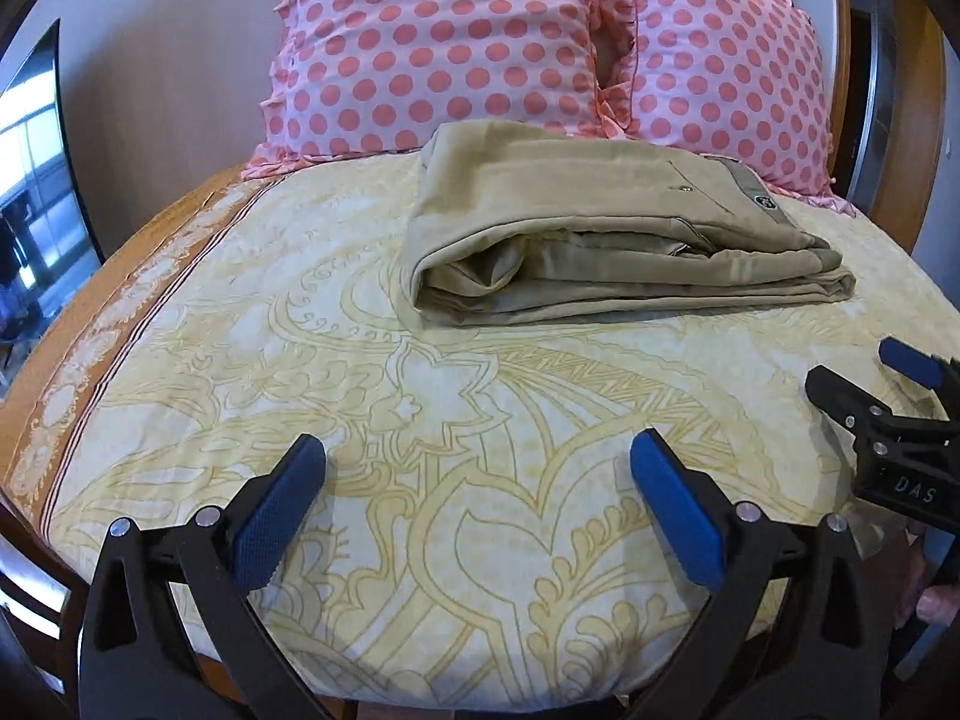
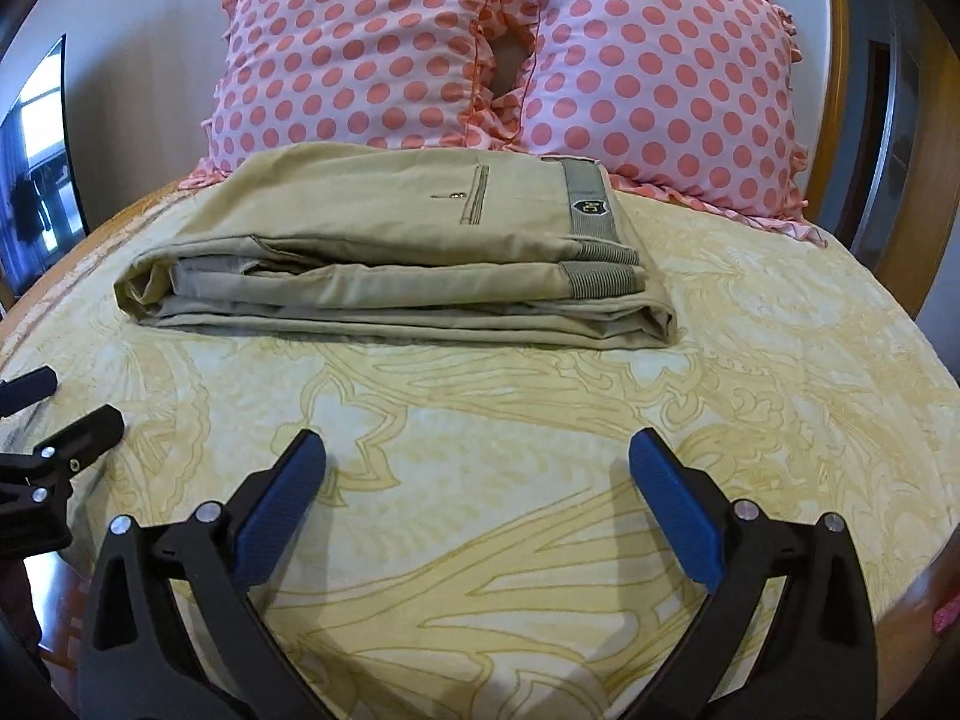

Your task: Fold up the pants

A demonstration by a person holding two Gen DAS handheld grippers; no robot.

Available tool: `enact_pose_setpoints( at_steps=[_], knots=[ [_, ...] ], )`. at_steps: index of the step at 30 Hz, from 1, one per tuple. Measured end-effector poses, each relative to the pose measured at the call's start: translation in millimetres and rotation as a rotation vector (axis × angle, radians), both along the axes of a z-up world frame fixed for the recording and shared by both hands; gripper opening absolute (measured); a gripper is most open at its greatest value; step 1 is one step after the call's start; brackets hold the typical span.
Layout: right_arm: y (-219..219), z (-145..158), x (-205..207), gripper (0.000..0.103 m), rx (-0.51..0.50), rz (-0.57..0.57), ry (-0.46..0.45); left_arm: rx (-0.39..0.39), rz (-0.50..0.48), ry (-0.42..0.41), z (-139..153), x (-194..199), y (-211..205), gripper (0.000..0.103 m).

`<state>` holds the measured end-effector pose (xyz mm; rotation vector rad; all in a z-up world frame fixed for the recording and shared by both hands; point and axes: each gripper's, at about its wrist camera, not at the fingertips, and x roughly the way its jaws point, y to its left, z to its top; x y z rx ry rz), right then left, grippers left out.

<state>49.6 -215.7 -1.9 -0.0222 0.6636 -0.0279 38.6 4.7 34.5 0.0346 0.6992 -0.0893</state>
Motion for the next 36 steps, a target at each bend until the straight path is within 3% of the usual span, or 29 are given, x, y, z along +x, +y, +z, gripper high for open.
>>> enact_pose_setpoints(
  at_steps=[7,36],
  knots=[
    [-1.3,-3.6,-6.1,0.101,0.015,-0.019,-0.046,0.000,0.025,-0.058,-4.6,-9.0,-1.2,0.102],
    [-0.8,-4.0,-6.4,0.101,0.013,-0.028,-0.060,0.001,0.023,-0.062,-3.7,-7.9,-1.3,0.102]
  ],
)
